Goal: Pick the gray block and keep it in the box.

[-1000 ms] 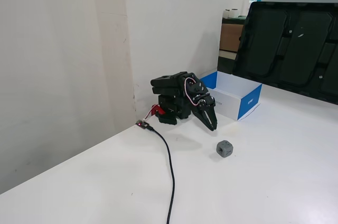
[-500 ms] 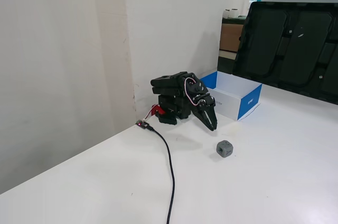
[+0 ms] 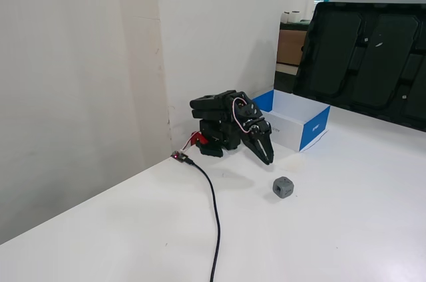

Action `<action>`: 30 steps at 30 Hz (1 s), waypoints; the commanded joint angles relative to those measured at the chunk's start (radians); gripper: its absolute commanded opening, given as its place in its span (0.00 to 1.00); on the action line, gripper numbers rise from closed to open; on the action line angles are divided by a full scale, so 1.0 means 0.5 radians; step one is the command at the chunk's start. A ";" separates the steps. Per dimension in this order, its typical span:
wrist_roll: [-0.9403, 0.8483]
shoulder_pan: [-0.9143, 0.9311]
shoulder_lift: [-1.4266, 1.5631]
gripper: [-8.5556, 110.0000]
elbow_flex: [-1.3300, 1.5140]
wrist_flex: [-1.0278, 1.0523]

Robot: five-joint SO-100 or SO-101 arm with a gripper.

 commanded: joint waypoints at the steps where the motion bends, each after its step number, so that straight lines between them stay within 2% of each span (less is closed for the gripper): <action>1: 0.003 -0.074 0.242 0.07 0.009 0.003; 16: 0.018 -0.021 0.209 0.07 -0.150 0.064; 30: 0.049 0.006 -0.558 0.07 -0.672 -0.144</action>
